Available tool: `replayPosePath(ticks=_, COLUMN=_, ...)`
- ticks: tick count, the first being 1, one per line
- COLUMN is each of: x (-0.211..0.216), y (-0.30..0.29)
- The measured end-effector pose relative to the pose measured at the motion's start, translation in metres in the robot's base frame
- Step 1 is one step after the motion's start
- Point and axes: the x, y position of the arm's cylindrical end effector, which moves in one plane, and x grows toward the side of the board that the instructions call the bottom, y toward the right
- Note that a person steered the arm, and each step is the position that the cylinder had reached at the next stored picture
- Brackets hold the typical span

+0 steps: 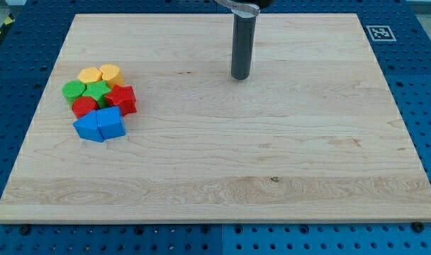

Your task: Move your arm to the top left

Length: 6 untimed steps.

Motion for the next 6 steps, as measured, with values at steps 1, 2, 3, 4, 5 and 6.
replayPosePath(ticks=1, x=-0.006, y=-0.001)
replayPosePath(ticks=2, x=-0.048, y=-0.053)
replayPosePath(ticks=3, x=-0.08, y=-0.139)
replayPosePath(ticks=4, x=-0.087, y=-0.221)
replayPosePath(ticks=5, x=-0.067, y=-0.285)
replayPosePath(ticks=6, x=-0.021, y=-0.322)
